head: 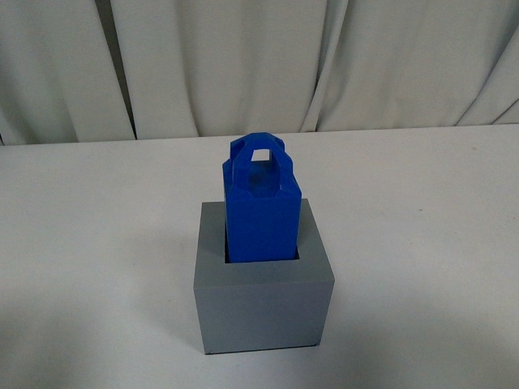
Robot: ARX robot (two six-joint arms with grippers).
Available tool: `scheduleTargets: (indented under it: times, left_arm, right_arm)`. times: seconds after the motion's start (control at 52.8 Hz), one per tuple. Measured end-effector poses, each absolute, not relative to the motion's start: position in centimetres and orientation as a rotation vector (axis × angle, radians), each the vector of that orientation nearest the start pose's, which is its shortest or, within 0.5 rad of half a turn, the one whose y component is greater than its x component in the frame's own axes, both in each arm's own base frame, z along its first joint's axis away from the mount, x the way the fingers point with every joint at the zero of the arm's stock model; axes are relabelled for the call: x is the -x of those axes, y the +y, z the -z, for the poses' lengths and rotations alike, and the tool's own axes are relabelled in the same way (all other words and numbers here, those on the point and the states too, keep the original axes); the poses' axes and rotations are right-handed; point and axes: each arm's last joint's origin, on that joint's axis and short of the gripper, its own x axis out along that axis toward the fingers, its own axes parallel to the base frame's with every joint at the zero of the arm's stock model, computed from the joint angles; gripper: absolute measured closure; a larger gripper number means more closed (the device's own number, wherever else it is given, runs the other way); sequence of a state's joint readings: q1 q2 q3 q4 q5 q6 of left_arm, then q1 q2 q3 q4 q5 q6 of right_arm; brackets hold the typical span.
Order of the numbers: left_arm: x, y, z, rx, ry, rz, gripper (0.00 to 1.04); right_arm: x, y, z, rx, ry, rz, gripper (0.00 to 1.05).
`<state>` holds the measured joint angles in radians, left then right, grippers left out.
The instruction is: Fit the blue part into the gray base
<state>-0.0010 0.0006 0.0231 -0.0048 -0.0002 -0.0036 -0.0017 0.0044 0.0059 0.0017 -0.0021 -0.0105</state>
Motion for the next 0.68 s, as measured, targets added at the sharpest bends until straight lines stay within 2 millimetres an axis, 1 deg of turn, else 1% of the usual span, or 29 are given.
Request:
scheduleTargets:
  times: [0.076, 0.682]
  left_arm:
    - [-9.63, -0.01, -17.09, 0.004, -0.018, 0.001, 0.06]
    - [-9.63, -0.01, -17.09, 0.004, -0.018, 0.001, 0.06]
  right_arm:
    - [-9.76, -0.01, -16.53, 0.011, -0.003, -0.001, 0.08]
    - [-9.76, -0.01, -16.53, 0.011, -0.003, -0.001, 0.07]
